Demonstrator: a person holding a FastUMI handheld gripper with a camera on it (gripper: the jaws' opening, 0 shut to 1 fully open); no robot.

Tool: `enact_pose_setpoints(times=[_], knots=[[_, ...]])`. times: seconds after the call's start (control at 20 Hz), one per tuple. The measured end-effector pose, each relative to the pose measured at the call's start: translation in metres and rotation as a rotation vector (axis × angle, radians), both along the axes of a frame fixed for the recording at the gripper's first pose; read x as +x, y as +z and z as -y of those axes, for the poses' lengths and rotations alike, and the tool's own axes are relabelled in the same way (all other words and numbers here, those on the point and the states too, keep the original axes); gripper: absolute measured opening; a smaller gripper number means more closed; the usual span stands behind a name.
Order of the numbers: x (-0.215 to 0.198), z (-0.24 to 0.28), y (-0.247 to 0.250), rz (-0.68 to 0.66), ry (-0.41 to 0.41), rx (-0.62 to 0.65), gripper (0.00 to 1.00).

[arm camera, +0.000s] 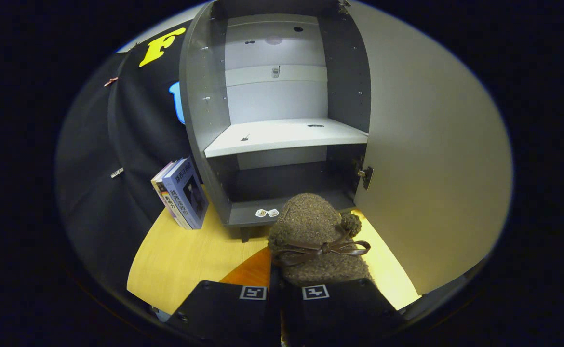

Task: Open the shoe cabinet door, grab the shoes and put them into the shoe cabinet, then close the shoe cabinet door.

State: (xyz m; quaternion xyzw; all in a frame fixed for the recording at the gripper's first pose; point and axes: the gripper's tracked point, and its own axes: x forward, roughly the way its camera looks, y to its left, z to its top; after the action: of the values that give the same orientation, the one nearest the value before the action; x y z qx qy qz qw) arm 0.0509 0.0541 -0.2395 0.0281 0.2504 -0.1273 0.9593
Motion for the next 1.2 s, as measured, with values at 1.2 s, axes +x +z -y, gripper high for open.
enact_pose_setpoints(times=[1.2], knots=[[0.177, 0.018, 0.123, 0.078, -0.013, 0.009, 0.12]])
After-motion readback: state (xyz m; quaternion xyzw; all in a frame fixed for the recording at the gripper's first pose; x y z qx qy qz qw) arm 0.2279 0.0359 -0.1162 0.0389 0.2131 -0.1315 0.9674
